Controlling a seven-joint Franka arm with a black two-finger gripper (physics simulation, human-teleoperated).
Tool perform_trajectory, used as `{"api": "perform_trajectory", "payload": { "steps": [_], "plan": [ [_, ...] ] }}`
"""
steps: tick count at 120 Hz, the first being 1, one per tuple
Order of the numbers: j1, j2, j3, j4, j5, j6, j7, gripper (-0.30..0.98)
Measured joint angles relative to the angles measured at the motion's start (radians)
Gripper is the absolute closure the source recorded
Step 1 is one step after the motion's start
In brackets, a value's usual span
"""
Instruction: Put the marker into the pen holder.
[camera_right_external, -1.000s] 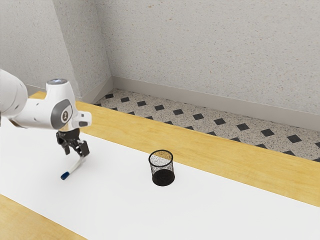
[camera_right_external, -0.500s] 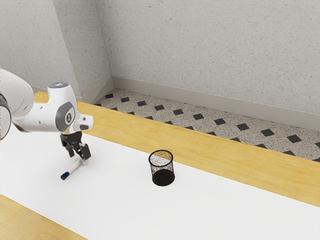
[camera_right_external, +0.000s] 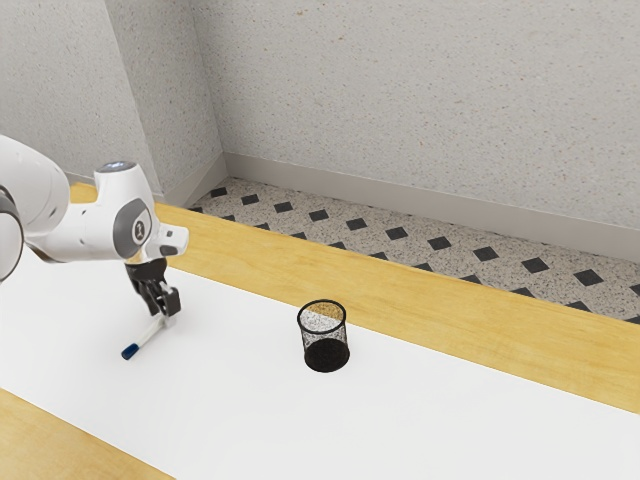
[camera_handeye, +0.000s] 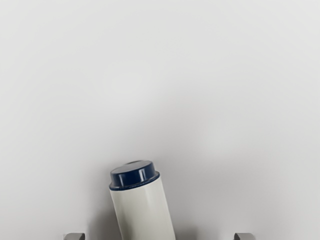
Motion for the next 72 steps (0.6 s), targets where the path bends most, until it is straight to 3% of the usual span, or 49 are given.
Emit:
{"api": "perform_trajectory", "payload": {
  "steps": [37,72],
  "plan": [
    [0.002,-0.001,0.0,-0.002,-0.007,-0.001,0.023,0.67],
    [-0.008,-0.035,0.0,-0.002,0.005,0.004,0.013,0.78]
  ]
}}
